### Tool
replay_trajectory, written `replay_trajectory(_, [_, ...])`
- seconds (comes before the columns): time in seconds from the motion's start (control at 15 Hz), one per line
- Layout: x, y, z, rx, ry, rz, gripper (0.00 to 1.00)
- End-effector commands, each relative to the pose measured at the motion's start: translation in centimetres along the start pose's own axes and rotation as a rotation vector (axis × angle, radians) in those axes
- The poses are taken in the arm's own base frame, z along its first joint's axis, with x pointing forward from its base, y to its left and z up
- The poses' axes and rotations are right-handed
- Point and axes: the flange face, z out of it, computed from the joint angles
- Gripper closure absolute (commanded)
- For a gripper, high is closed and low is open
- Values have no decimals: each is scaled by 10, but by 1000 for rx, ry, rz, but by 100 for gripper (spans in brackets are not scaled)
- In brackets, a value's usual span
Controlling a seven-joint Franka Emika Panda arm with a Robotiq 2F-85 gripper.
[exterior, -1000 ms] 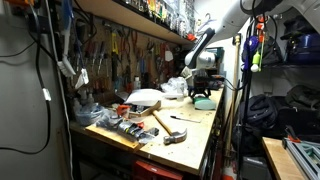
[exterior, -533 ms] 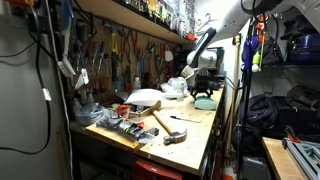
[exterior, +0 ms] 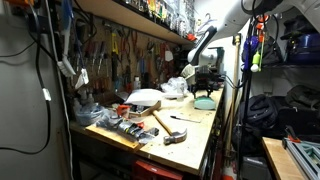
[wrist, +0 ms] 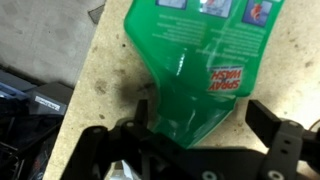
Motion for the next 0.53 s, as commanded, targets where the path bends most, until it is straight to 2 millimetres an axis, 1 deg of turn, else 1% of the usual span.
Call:
replay_trajectory(0.0, [7,7,1,19,-13,130,0])
replay_trajectory(0.27, [12,10,5,10,0,258,0])
replay_trajectory(0.47, [18,11,4,8,27,299,0])
